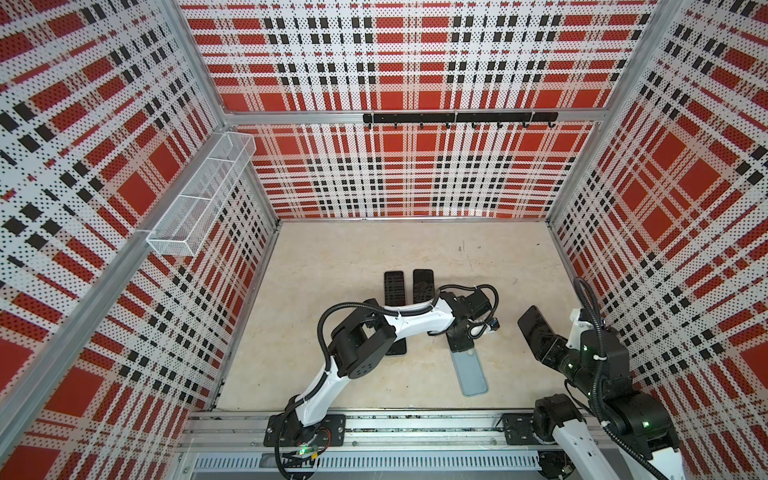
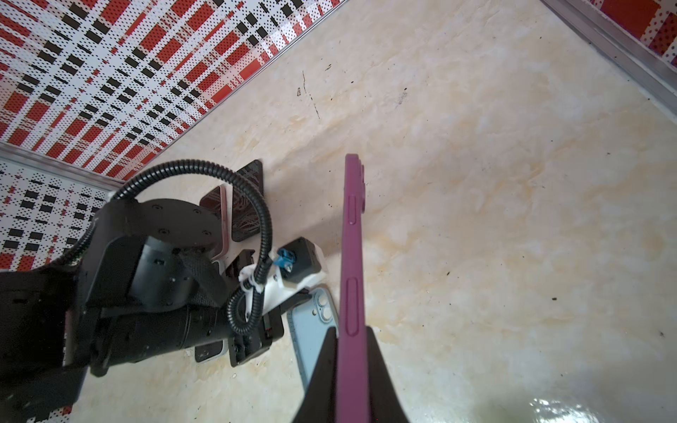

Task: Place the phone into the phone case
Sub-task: 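Grasp the light blue case's lens corner with the left gripper and pull it closer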

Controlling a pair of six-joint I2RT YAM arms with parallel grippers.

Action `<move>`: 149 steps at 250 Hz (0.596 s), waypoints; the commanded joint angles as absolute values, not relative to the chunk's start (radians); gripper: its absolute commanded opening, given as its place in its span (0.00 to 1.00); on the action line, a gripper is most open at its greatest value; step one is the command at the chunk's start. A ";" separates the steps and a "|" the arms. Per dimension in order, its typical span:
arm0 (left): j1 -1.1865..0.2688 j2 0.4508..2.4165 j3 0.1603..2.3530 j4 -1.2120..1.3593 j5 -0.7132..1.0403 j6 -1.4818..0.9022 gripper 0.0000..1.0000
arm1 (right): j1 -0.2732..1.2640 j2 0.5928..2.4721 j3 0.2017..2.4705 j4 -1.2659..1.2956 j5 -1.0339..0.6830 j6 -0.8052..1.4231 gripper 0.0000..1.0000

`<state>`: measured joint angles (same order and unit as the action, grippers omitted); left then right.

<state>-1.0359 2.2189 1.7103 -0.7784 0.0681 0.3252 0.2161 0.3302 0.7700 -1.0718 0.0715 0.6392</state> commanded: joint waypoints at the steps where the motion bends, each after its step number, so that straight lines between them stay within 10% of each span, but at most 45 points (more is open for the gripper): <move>1: -0.961 2.192 1.699 -0.786 0.065 0.192 0.05 | 0.213 0.340 0.761 -0.962 0.060 0.620 0.00; 149: -0.812 1.965 1.413 -0.743 -0.020 -0.594 0.00 | 0.213 0.524 0.513 -0.421 -0.554 0.726 0.00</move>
<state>-0.7937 1.9945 1.4387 -0.7479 -0.0082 -0.4244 0.2161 0.4782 0.5587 -0.6563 -0.4030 0.6556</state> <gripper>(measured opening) 0.044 0.092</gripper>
